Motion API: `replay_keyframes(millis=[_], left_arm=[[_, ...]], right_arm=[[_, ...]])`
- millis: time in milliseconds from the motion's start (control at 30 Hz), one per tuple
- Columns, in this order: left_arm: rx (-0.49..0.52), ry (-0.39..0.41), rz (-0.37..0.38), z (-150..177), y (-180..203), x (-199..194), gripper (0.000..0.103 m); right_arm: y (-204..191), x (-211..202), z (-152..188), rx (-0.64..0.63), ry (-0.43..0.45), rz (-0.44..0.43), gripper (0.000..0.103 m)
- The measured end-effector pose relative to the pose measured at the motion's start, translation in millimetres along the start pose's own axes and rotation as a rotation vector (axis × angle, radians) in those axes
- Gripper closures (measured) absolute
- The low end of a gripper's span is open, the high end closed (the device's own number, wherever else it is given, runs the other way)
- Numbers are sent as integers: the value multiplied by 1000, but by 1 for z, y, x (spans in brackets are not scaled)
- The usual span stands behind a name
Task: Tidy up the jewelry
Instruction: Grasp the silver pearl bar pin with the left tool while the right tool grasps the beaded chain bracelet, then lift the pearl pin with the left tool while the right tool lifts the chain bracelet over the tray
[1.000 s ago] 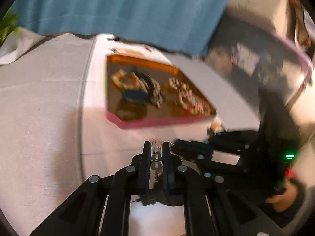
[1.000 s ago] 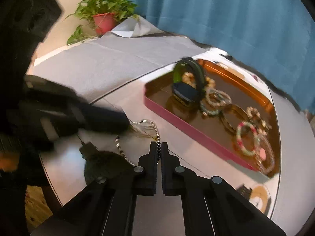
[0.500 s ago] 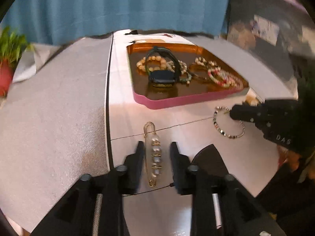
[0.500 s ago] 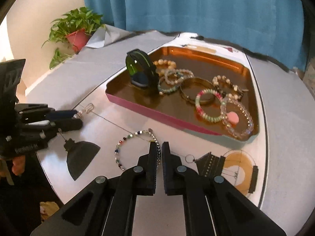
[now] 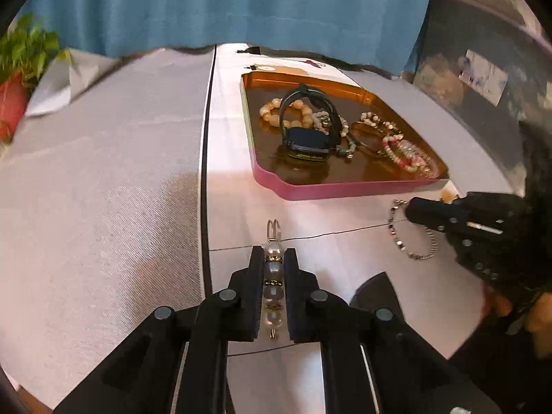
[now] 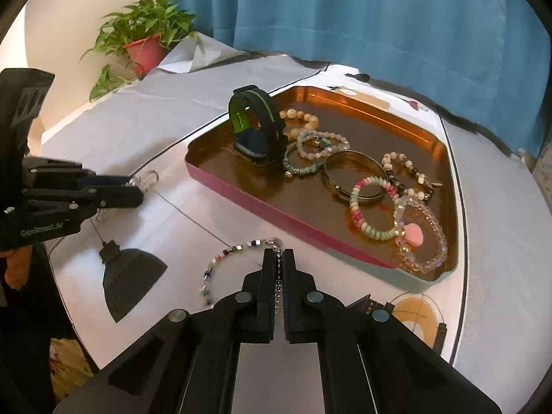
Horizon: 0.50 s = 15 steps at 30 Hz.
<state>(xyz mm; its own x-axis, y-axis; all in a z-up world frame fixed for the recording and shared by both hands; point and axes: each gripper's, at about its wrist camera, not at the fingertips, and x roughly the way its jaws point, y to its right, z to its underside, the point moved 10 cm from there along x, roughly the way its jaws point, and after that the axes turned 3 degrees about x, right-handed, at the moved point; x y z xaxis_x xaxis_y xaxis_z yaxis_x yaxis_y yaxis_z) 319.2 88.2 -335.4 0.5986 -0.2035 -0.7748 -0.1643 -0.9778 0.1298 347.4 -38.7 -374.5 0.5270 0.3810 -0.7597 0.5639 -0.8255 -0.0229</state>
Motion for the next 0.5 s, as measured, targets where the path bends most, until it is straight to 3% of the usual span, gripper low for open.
replay_keyframes(millis=[133, 333, 500], left_arm=[[-24, -16, 49, 4, 7, -3, 95], [-49, -2, 61, 9, 13, -17, 95], [-87, 36, 50, 8, 14, -34, 95]], right_arm=[[-1, -4, -5, -5, 32, 44, 99], [-17, -12, -10, 32, 55, -6, 99], [-26, -32, -11, 148, 79, -52, 99]])
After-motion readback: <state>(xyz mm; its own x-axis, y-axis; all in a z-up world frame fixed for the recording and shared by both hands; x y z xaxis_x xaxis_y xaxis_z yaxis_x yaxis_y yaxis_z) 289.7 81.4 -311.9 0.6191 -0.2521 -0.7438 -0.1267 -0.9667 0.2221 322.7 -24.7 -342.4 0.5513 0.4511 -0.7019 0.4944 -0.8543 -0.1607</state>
